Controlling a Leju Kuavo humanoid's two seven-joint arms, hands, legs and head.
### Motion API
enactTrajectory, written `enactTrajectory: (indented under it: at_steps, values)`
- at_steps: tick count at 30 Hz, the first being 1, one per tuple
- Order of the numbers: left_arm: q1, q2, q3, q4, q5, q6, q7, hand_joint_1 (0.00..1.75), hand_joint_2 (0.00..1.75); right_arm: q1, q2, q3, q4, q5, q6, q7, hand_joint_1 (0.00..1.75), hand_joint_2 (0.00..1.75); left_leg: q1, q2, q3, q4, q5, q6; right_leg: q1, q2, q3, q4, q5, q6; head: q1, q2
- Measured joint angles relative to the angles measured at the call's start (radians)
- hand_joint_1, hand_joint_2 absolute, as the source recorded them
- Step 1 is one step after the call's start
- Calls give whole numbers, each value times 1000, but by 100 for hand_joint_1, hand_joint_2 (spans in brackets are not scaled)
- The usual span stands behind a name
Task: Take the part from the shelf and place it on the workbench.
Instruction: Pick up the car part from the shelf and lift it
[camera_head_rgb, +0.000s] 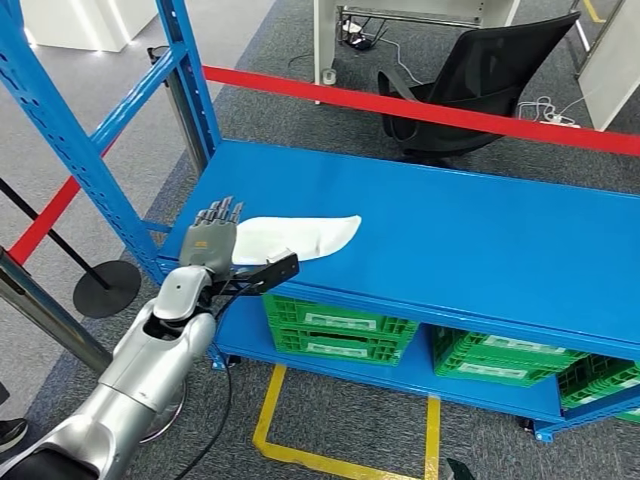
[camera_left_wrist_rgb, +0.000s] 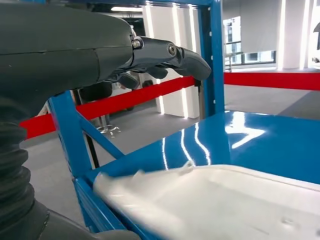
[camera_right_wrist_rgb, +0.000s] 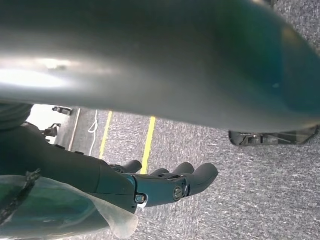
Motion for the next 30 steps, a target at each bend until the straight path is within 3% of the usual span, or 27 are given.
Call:
enactTrajectory:
  at_steps: [9, 20, 30]
  values:
    - [-32, -6, -2, 85, 4, -13, 5, 0, 175, -10, 6, -5, 0, 28, 5, 0, 0, 0, 0, 0, 0, 0, 0, 0, 0, 0, 0, 0, 0, 0, 0, 0]
    - [-101, -34, 2, 219, 34, -20, -45, 0, 175, -31, 22, -5, 0, 63, 25, 0, 0, 0, 0, 0, 0, 0, 0, 0, 0, 0, 0, 0, 0, 0, 0, 0]
    - [-145, -9, 44, 317, 62, 8, -100, 0, 175, -33, 25, -5, 0, 88, 36, 0, 0, 0, 0, 0, 0, 0, 0, 0, 0, 0, 0, 0, 0, 0, 0, 0]
